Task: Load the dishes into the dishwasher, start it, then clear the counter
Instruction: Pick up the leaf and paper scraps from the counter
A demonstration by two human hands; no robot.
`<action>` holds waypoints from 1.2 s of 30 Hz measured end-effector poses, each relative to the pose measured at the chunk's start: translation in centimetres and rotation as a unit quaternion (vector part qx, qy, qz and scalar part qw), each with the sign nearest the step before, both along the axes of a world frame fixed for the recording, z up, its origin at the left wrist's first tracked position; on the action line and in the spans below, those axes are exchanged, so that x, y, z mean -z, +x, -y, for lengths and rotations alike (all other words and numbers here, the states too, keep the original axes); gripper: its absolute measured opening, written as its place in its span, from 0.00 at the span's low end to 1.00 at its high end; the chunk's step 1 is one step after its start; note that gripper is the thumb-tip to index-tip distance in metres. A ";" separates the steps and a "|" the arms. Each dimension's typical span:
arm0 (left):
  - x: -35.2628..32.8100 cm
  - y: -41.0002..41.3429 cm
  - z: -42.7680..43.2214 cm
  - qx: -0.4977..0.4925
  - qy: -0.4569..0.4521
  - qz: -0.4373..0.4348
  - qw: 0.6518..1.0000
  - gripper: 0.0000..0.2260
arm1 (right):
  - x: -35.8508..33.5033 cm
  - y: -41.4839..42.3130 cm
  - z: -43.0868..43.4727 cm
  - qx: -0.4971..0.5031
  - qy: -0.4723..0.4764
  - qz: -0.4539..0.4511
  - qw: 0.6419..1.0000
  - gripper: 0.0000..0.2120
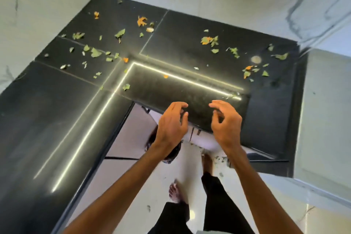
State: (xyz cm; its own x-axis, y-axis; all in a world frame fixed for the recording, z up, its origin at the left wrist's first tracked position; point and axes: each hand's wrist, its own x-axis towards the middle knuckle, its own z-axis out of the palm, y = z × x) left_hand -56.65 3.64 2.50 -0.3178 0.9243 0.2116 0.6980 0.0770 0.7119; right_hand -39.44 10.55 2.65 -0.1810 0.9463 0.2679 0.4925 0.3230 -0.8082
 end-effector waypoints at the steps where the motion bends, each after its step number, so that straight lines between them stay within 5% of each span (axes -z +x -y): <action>1: 0.5 0.8 -1.2 0.009 -0.012 -0.023 1.000 0.13 | 0.5 1.7 -1.2 0.026 -0.006 0.029 0.999 0.16; 8: 8.5 7.1 -7.3 0.131 -0.160 -0.237 0.949 0.33 | 3.4 10.3 -6.9 0.111 -0.067 0.127 0.983 0.20; 22: 11.4 13.6 -24.9 0.084 -0.130 -0.269 0.950 0.33 | 6.1 12.8 -20.8 0.115 -0.067 0.144 0.981 0.22; 27: 11.0 12.9 -28.2 0.126 -0.103 -0.231 0.959 0.32 | 7.1 12.9 -25.7 0.052 -0.087 0.188 0.977 0.26; 31: 10.0 11.5 -27.8 0.134 -0.015 -0.103 0.986 0.26 | 8.6 11.2 -25.9 -0.044 -0.077 0.221 0.971 0.24; 36: 9.3 8.6 -26.7 0.079 0.044 -0.061 0.994 0.14 | 7.4 11.1 -26.8 -0.020 -0.006 0.148 0.989 0.24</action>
State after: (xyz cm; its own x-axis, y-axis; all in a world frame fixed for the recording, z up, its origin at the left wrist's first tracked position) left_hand -48.01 30.29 -6.85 -0.1372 0.9369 0.3215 0.7777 -0.0991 0.6208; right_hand -28.30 37.35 -4.79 -0.2878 0.9393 0.1866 0.6946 0.3389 -0.6345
